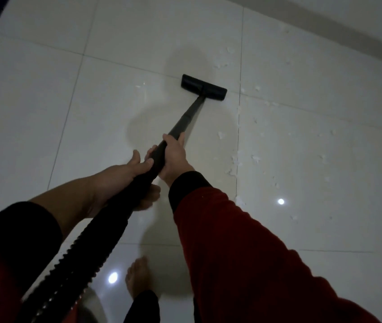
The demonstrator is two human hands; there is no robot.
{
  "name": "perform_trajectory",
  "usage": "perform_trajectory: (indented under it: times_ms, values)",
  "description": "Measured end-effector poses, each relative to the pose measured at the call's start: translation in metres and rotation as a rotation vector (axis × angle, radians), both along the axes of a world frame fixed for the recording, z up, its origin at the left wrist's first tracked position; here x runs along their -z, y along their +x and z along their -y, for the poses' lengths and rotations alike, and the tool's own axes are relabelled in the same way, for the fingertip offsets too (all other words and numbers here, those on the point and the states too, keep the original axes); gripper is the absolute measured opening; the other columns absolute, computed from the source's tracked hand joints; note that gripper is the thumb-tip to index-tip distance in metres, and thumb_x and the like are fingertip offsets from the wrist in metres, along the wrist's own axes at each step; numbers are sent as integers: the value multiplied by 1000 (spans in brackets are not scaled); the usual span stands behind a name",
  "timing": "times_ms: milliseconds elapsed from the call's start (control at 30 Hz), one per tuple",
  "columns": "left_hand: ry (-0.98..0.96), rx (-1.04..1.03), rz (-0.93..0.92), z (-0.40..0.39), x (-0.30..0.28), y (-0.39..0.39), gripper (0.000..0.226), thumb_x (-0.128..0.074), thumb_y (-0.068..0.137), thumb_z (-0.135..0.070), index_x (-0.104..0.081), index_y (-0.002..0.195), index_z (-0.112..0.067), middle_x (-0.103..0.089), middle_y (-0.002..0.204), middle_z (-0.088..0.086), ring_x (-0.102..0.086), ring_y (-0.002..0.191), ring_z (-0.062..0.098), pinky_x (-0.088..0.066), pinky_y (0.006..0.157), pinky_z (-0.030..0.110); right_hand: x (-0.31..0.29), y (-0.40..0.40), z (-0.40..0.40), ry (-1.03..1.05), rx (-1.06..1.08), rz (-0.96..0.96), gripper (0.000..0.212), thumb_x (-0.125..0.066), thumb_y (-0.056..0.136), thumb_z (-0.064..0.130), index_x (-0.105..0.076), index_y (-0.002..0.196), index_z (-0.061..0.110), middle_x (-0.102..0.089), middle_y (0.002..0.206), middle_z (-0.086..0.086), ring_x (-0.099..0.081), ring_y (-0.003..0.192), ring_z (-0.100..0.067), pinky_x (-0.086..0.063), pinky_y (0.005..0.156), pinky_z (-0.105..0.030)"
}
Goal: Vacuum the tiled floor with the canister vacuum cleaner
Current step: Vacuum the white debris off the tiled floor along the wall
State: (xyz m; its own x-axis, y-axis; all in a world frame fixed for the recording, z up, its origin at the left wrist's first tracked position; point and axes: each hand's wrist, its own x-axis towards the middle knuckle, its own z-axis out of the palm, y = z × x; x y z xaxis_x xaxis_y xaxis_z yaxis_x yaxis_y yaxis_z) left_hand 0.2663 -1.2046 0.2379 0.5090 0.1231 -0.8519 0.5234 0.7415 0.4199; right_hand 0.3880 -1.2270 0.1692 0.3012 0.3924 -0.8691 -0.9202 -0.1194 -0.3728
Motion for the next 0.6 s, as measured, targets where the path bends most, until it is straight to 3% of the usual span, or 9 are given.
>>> perform_trajectory:
  times_ms: [67,133,333,600]
  values:
    - [-48,27,9,-8,-7,12,57,-46,91,-52,-47,134,-14,-63,63,9,-59,46,15,-52,46,23,0,20,-12,-33,-40,9,65,-49,98,17,-21,142,56,-45,68,-7,-45,53,-16,-44,49,-30]
    - [-100,20,10,-17,-9,29,50,-46,91,-53,-53,124,-16,-55,63,7,-51,43,12,-48,42,21,3,40,-26,-51,-69,9,65,-50,97,16,-24,142,56,-47,76,-8,-46,56,-17,-44,52,-31]
    - [-67,-94,17,-51,3,90,50,-47,93,-47,-32,141,-45,-51,58,3,-46,42,9,-44,40,20,10,102,-74,-69,-175,45,66,-48,98,15,-22,143,56,-47,81,-8,-46,56,-17,-42,49,-30]
    - [-94,-209,-3,-99,1,175,44,-47,92,-49,-41,136,-44,-49,54,1,-43,40,8,-42,38,19,18,187,-136,-81,-297,56,66,-48,98,17,-20,143,57,-47,81,-9,-46,58,-17,-44,51,-32]
